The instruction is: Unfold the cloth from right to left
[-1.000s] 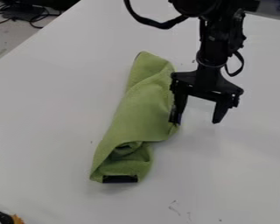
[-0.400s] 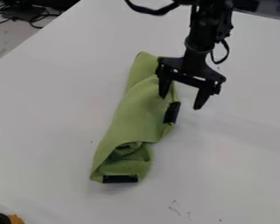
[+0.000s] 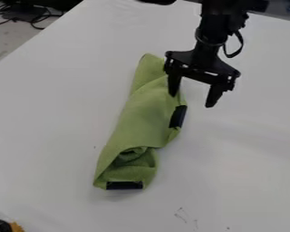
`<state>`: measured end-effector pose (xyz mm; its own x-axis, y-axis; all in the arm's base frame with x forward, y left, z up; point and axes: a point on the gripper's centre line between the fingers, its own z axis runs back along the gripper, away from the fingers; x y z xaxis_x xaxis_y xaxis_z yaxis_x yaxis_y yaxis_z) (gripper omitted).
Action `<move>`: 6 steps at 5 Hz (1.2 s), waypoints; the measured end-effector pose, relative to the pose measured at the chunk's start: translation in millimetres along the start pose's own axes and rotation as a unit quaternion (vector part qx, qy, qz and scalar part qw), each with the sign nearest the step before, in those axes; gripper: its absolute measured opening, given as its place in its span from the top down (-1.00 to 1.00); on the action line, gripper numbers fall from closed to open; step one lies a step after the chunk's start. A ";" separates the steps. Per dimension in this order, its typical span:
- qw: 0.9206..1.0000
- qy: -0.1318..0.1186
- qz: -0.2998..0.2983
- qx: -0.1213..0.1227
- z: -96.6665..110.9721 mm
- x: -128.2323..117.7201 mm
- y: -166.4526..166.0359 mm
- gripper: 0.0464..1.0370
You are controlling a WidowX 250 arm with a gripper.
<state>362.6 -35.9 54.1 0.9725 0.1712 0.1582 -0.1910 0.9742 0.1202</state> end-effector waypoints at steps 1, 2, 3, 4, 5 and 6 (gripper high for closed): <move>0.999 0.002 0.014 -0.034 -23.9 -3.0 1.6 -0.93; 0.999 0.008 0.013 -0.050 -38.2 -5.3 -3.5 -0.85; 0.998 0.007 0.027 -0.062 -48.1 -6.4 -0.4 -0.29; 0.998 0.005 0.030 -0.063 -49.1 -5.8 2.4 0.31; 0.997 0.004 0.028 -0.066 -49.7 -5.1 0.8 0.72; 0.998 0.003 0.024 -0.063 -49.2 -4.1 1.5 0.92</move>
<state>364.9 -27.9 5.4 0.9633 0.2188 0.1556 -0.2196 0.9755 -0.0125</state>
